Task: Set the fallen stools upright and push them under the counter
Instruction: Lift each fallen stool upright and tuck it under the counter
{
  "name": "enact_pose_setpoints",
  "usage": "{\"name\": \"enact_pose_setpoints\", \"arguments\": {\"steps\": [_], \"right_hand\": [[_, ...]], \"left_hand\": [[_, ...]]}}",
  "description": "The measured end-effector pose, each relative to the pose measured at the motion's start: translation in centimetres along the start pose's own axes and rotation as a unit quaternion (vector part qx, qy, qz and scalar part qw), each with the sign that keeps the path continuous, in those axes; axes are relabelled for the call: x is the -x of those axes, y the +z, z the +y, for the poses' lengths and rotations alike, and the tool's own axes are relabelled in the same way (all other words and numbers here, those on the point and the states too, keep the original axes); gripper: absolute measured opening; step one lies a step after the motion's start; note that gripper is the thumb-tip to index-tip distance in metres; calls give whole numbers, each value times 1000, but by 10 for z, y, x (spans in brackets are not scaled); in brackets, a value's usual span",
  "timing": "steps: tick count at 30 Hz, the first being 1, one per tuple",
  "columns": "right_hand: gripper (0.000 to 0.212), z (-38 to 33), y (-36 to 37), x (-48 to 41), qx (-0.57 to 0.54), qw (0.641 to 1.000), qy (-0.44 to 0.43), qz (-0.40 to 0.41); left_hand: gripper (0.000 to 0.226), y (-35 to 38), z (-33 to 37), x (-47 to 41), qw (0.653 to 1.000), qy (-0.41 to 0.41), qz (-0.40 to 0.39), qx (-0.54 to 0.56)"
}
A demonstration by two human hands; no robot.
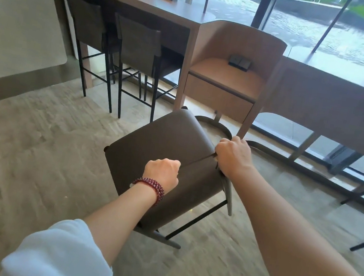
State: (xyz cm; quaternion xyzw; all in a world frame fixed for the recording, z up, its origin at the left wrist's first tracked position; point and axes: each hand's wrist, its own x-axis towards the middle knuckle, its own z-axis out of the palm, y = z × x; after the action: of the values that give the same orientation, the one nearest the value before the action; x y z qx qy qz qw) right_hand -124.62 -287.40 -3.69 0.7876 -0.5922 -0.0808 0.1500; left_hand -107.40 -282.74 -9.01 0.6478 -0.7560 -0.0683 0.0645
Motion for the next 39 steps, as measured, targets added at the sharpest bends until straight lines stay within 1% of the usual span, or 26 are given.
{"name": "enact_pose_setpoints", "arguments": {"steps": [3,5,8,10,14,15,17,19,21,23,27,30,32,35,39], "right_hand": [[20,28,9,-9,-32,999,2,-10],[24,44,17,-14,-78,997,14,-20],[24,66,31,-16,-124,991,41,-13],[23,83,41,-12,-139,988,60,-10],[23,117,54,10,-147,984,103,-1],[25,123,55,16,-134,984,118,-6],[31,134,56,28,-65,988,136,-28],[37,142,60,36,1,991,130,-41],[37,145,69,42,4,994,108,-34],[31,150,77,45,-11,995,98,-17],[16,155,90,54,-16,996,82,9],[15,161,102,63,-65,989,128,24],[15,169,107,68,-78,983,168,14],[13,186,118,77,-105,970,220,1],[13,207,134,94,-110,953,281,-9]], "left_hand": [[26,2,19,-16,1000,-9,7,3],[27,2,30,-26,1000,-15,8,12],[32,0,41,-40,1000,-8,-13,18],[37,1,48,-49,999,-7,-49,19],[56,12,66,-62,989,-24,-144,21],[58,17,70,-63,986,-28,-165,16],[59,26,76,-64,980,-39,-193,35],[50,31,82,-64,982,-27,-180,48],[34,33,89,-65,989,-8,-147,32],[24,32,96,-69,993,6,-116,9],[18,32,107,-74,995,35,-97,-16],[15,35,118,-73,996,69,-43,-45],[22,37,126,-73,993,99,-17,-59],[30,40,144,-81,987,149,-18,-60],[29,41,172,-91,982,180,-34,-39]]}}
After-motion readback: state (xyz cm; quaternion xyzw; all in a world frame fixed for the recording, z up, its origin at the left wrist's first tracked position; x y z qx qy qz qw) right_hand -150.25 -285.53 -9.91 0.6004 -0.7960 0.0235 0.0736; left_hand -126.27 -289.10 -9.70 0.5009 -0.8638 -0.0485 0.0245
